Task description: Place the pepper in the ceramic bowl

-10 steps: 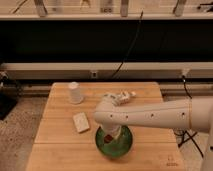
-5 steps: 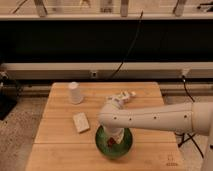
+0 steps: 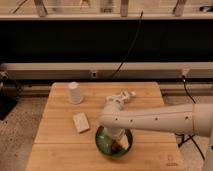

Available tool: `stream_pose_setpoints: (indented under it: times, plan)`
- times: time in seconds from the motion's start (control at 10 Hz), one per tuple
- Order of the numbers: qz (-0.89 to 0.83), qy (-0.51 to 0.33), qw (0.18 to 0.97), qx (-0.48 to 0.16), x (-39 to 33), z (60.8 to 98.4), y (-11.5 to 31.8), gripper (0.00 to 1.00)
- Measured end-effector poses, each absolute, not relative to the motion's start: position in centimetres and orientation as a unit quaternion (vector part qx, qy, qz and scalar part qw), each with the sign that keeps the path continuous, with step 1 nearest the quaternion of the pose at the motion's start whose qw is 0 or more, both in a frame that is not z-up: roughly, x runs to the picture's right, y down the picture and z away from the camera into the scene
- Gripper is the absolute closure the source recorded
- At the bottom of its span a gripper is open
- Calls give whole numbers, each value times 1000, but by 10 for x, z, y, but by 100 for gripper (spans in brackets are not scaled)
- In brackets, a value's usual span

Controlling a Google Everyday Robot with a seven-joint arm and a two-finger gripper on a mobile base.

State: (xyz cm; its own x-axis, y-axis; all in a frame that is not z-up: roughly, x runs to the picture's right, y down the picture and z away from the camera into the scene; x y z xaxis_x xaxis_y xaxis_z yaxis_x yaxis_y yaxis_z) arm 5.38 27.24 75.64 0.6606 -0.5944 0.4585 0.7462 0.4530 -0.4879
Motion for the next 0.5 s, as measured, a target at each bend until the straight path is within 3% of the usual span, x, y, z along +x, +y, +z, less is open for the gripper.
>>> stream_pose_setpoints:
  times: [0.5]
  plan:
    - [-439,-53,847,-296,39,741,251,20]
